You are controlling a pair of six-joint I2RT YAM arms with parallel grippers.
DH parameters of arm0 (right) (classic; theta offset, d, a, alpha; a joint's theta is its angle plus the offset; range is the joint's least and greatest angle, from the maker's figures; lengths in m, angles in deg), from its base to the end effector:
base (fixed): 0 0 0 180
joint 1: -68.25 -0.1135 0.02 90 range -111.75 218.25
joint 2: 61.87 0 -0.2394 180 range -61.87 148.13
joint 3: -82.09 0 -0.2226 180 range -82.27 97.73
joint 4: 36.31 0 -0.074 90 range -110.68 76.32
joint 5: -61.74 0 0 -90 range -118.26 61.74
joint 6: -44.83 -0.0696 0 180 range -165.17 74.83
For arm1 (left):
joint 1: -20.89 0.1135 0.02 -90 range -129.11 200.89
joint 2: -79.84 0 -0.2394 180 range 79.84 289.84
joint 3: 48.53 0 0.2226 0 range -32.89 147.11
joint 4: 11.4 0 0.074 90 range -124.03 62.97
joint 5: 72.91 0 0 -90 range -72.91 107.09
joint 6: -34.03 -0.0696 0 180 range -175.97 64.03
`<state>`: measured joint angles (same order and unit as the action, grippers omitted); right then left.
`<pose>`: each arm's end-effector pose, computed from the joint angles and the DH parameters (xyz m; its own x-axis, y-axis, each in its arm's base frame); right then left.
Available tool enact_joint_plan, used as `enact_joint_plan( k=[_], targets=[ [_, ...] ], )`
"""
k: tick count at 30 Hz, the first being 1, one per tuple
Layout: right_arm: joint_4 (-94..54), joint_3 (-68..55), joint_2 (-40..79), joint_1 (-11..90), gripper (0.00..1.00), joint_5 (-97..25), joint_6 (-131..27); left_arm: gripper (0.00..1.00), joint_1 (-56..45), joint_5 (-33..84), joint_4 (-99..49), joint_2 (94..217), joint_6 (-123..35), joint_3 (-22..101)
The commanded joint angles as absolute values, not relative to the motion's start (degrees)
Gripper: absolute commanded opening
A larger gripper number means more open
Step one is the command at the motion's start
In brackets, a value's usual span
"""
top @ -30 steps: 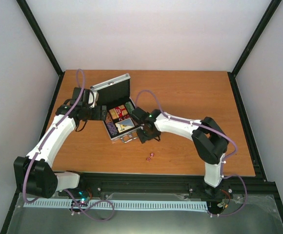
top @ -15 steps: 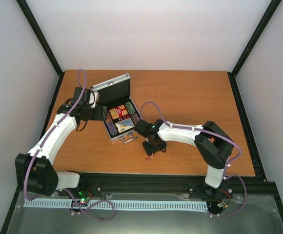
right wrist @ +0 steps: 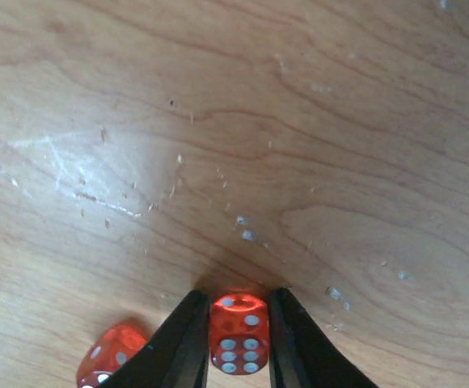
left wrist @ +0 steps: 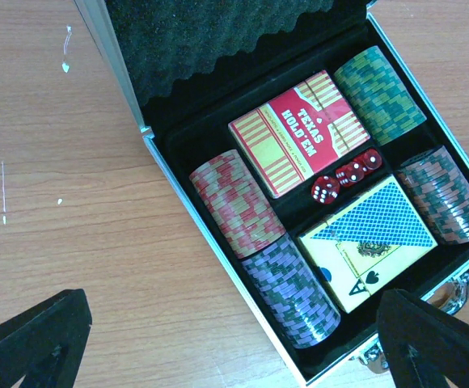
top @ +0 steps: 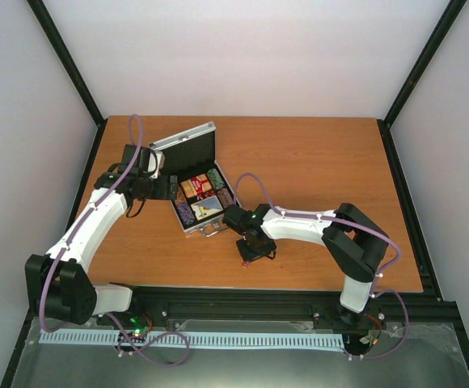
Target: Pack up texas hold em set
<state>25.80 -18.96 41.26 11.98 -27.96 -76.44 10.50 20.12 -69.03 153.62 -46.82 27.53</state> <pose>0.1595 0.2383 0.1122 -0.9052 -0.4210 -0.0580 -0.4231 0.9056 0.0291 0.2523 -0.0500 0.2342 -0.8322 -0.0089 -0.5544 0.0783 0.9880 -0.1333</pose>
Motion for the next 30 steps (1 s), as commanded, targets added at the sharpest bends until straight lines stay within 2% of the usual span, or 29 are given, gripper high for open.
enact_joint_plan(
  k=[1,7,15,24,30],
  targets=[
    [26.50,-20.66,39.68,11.65,0.20,-27.69,-78.35,1.00,10.87,20.35,-67.92,154.04,-47.53,29.01],
    [28.16,-17.56,40.70,11.65,0.10,-25.44,-77.66,1.00,10.83,20.51,-67.88,154.15,-47.57,29.22],
    [29.46,-1.27,44.79,11.81,0.11,-20.40,-73.11,1.00,10.87,20.39,-68.35,153.44,-47.53,29.61],
    [25.64,20.70,60.62,13.99,0.11,-20.97,-67.27,1.00,10.87,20.15,-69.08,151.99,-47.18,29.01],
    [22.85,30.56,68.36,15.37,0.11,-22.98,-64.89,1.00,10.87,19.99,-70.13,150.96,-47.27,28.92]
  ],
)
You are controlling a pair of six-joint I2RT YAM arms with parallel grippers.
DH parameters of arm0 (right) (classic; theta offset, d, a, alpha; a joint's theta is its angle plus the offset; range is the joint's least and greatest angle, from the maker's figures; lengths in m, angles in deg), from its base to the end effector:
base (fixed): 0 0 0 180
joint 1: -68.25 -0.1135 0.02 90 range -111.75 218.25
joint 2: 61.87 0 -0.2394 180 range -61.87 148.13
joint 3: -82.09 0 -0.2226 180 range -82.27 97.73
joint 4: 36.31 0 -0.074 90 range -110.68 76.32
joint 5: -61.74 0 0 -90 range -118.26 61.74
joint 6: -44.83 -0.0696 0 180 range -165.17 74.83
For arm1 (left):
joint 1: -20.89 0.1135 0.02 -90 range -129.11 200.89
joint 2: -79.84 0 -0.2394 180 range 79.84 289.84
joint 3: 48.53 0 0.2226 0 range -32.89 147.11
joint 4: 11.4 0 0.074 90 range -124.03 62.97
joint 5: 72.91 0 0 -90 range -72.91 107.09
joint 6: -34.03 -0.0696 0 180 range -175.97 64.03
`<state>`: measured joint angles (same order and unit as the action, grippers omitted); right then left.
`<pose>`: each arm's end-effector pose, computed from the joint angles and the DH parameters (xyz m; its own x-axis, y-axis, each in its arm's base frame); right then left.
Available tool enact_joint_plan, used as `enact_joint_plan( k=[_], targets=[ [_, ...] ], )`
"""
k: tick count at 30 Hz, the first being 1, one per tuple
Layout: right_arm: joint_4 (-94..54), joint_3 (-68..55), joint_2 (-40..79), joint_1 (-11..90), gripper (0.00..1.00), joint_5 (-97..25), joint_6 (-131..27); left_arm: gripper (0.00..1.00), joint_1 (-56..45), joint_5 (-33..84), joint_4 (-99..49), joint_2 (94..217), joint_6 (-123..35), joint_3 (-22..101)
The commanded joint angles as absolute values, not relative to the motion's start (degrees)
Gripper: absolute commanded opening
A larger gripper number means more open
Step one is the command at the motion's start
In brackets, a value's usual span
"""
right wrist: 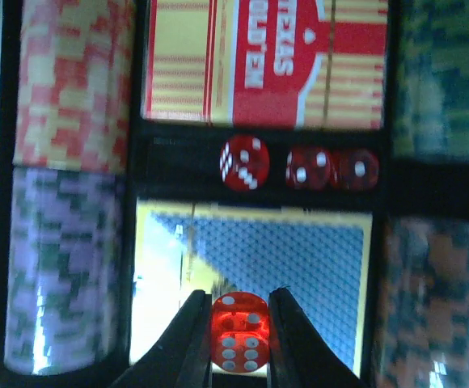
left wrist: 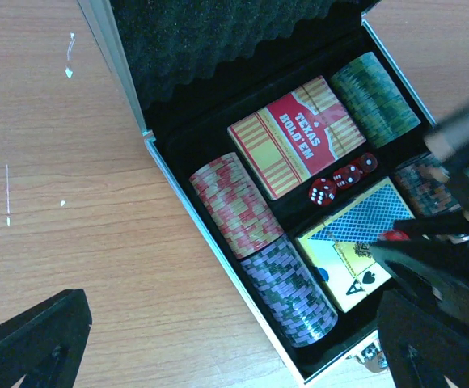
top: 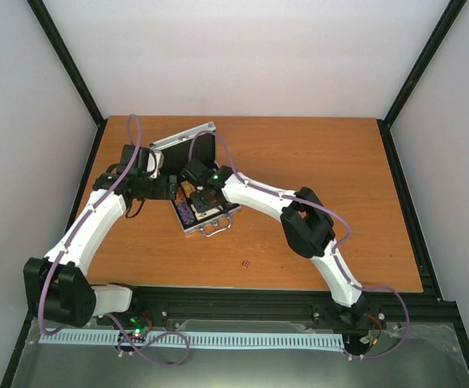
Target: Pack up texas hold em set
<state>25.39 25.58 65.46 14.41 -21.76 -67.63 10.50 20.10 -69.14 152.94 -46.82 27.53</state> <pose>0.2698 0.3559 0.1586 -0.7922 -0.4407 -0.4220 -0.5106 0.8575 0.0630 0.2506 -0.0497 0.2368 -0.8267 -0.0099 -0.5626 0.0794 0.9878 -0.1341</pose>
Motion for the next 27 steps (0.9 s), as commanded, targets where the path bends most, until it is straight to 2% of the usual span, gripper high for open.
enact_joint_plan(
  k=[1,14,23,27],
  targets=[
    [22.08,31.29,69.14,15.42,0.11,-23.51,-64.71,1.00,10.87,19.95,-70.16,150.76,-47.27,28.90],
    [17.14,34.52,75.00,15.69,0.11,-30.03,-66.49,1.00,10.87,19.86,-70.94,150.16,-47.53,28.02],
    [16.36,34.61,77.08,15.69,0.14,-25.34,-66.88,1.00,10.87,19.83,-71.07,149.65,-47.22,27.33],
    [16.44,35.04,77.99,15.71,0.19,-24.62,-67.11,1.00,10.88,19.58,-71.18,149.54,-47.35,27.15]
  ],
)
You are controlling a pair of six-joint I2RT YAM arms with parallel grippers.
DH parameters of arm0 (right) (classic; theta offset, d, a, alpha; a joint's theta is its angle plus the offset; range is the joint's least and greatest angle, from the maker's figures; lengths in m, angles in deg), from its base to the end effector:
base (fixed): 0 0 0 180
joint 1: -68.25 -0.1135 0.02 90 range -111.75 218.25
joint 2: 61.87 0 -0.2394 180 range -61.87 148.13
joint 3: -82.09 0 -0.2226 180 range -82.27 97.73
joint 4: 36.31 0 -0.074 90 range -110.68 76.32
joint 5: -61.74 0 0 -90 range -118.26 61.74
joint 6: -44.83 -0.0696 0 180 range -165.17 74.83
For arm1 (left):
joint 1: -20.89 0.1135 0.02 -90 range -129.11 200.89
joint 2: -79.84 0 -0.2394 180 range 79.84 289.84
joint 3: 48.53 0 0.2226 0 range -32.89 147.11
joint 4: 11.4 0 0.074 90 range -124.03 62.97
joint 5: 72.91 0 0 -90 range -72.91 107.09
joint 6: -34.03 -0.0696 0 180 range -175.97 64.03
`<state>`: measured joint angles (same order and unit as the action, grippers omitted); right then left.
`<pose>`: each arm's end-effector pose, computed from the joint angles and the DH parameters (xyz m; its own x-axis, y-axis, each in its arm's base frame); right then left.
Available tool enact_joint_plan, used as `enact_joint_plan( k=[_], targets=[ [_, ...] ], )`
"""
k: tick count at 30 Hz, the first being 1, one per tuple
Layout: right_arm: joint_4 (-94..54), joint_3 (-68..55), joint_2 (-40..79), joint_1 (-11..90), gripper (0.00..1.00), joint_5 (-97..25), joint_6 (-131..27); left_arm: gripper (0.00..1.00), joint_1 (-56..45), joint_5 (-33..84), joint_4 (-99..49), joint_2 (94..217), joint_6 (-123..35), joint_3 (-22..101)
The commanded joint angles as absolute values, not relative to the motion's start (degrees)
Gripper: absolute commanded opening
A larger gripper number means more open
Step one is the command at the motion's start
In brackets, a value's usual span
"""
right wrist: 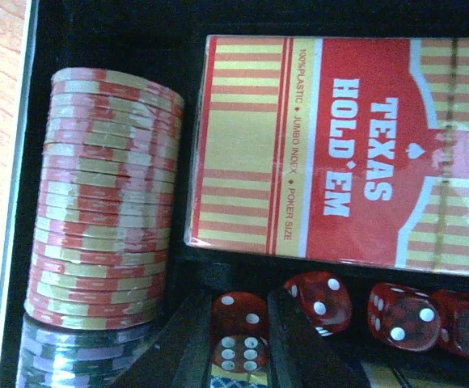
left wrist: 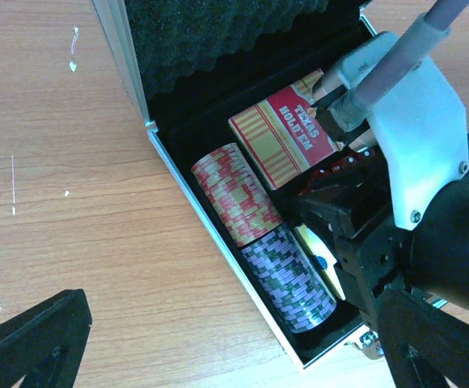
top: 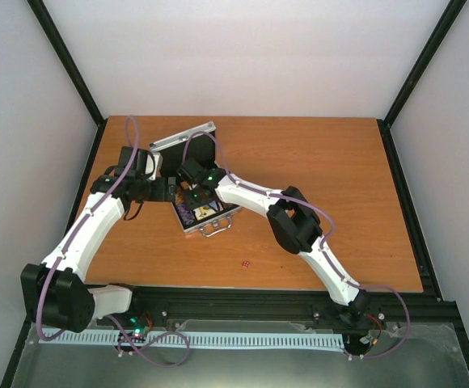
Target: Pack up texas hold em set
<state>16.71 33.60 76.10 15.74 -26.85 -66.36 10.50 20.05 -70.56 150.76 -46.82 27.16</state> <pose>0.3008 0.3893 0.1251 -0.7728 -0.4138 -0.4812 -0.5430 0.8236 0.1638 0.2424 -0.0481 0.2416 -0.8228 -0.0106 -0.5682 0.0799 0.9878 -0.1340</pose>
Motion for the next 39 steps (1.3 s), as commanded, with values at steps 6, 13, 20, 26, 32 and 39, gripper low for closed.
enact_joint_plan(
  k=[6,13,20,26,32,39],
  targets=[
    [16.27,34.58,76.60,15.69,0.35,-24.71,-67.09,1.00,10.87,19.64,-71.29,149.54,-47.30,27.29],
    [16.90,33.37,70.83,15.60,0.47,-27.07,-65.97,1.00,10.86,19.37,-71.00,149.83,-47.27,27.13],
    [18.55,22.91,60.34,14.59,0.47,-27.18,-65.36,1.00,10.87,19.69,-70.47,150.57,-47.18,27.56],
    [21.45,5.75,48.60,12.74,0.47,-26.64,-66.17,1.00,10.87,19.83,-69.91,151.17,-47.14,27.58],
    [22.04,-11.98,39.47,9.45,0.47,-27.47,-70.16,1.00,10.87,20.59,-69.17,151.78,-46.78,27.59],
    [22.12,-19.31,36.10,5.08,0.48,-28.68,-74.44,1.00,10.87,20.93,-68.79,152.44,-46.64,27.49]
  ],
)
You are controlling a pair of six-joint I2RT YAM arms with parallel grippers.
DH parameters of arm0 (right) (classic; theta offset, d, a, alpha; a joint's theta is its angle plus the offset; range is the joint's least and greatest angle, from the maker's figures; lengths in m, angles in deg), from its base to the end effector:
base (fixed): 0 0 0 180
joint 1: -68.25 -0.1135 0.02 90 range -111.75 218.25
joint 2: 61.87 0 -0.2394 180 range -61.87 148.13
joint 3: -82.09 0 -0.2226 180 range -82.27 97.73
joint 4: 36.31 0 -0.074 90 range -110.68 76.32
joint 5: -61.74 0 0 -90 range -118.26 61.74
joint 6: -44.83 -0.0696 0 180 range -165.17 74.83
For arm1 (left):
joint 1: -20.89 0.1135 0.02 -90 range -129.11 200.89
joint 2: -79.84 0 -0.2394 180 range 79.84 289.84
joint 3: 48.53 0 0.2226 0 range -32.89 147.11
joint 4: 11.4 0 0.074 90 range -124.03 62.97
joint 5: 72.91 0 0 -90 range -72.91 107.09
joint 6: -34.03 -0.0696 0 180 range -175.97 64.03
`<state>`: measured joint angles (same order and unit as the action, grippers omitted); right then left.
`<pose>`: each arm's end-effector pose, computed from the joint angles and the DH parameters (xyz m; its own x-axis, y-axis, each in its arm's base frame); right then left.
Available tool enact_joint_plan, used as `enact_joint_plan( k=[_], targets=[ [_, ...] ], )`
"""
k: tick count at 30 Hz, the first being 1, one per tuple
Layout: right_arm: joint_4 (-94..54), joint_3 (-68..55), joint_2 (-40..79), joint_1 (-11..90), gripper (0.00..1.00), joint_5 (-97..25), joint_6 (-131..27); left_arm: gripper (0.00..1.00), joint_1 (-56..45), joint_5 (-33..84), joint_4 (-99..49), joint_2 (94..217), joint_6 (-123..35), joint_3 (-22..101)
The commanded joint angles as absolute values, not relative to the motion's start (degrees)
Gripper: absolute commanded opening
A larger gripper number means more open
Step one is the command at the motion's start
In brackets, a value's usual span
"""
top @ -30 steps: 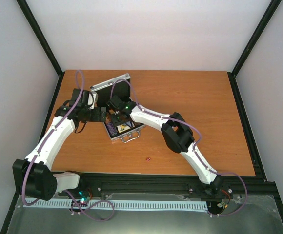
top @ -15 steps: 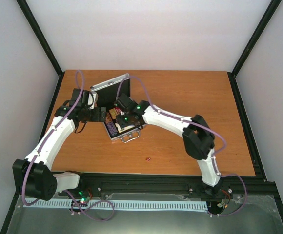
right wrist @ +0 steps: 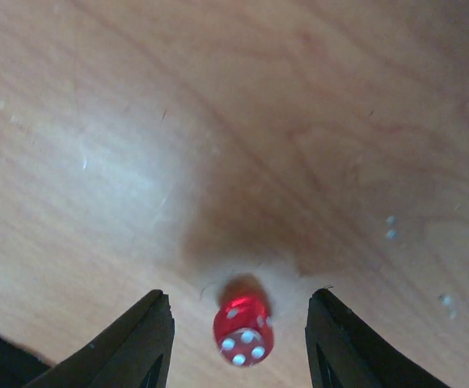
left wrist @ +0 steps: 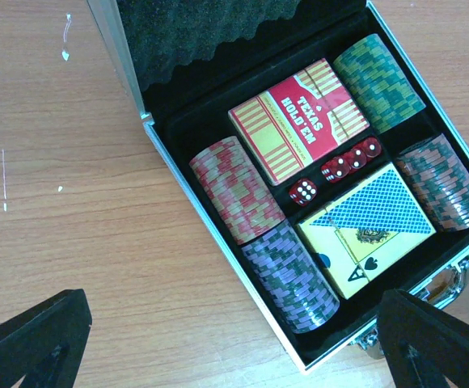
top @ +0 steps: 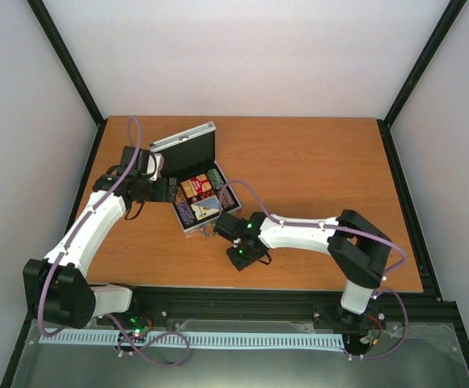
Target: Pack up texas hold em set
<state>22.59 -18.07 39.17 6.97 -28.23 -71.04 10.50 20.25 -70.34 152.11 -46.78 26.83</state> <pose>0.1433 0.2614 0.1265 -0.8086 -0.5676 -0.1549 -0.5825 0.8094 0.0746 0.2451 -0.0488 0.2348 -0.8372 -0.0086 -0.5469 0.0778 0.9878 -0.1347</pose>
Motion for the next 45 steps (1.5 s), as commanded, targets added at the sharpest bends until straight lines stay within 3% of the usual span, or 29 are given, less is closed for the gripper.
enact_joint_plan(
  k=[1,21,27,33,45],
  targets=[
    [22.06,-19.86,35.98,4.88,0.47,-28.70,-75.01,1.00,10.87,20.96,-68.74,152.40,-46.65,27.41],
    [20.52,-21.57,39.94,4.77,0.41,-27.74,-74.27,1.00,10.87,20.71,-68.89,151.39,-47.03,26.21],
    [21.37,-20.04,40.97,4.74,0.20,-27.62,-73.91,1.00,10.85,20.68,-68.82,151.11,-47.17,25.92],
    [23.29,-18.99,40.79,4.71,0.10,-27.01,-74.20,1.00,10.87,20.68,-68.65,150.95,-47.42,25.58],
    [25.45,6.37,49.81,11.93,0.08,-22.27,-69.93,1.00,10.87,21.46,-68.65,151.05,-47.02,26.53]
  ],
)
